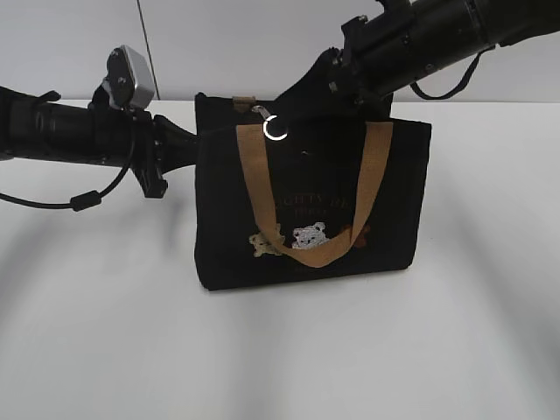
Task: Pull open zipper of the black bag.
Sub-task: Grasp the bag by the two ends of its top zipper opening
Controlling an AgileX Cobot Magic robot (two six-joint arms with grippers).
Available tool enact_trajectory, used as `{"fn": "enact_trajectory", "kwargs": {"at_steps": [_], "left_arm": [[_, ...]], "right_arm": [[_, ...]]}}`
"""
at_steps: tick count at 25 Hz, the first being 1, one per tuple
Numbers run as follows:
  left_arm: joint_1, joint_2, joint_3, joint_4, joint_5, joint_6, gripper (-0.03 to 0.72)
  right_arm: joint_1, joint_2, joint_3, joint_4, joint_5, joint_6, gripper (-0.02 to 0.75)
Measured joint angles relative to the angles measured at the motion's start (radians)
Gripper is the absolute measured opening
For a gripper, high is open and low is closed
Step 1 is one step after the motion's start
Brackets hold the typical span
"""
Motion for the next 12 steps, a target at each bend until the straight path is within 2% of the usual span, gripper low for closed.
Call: {"fn": "enact_trajectory", "kwargs": {"at_steps": [6,12], "left_arm": [[0.0,0.0,0.0,0.0,0.0,0.0,0.019],[0.0,0.0,0.0,0.0,0.0,0.0,0.019]], "right_arm": [[0.0,0.0,0.0,-0.039,0.058,-0.001,0.127],[0.0,0.0,0.0,-0.04,0.032,0.0,0.138]]}}
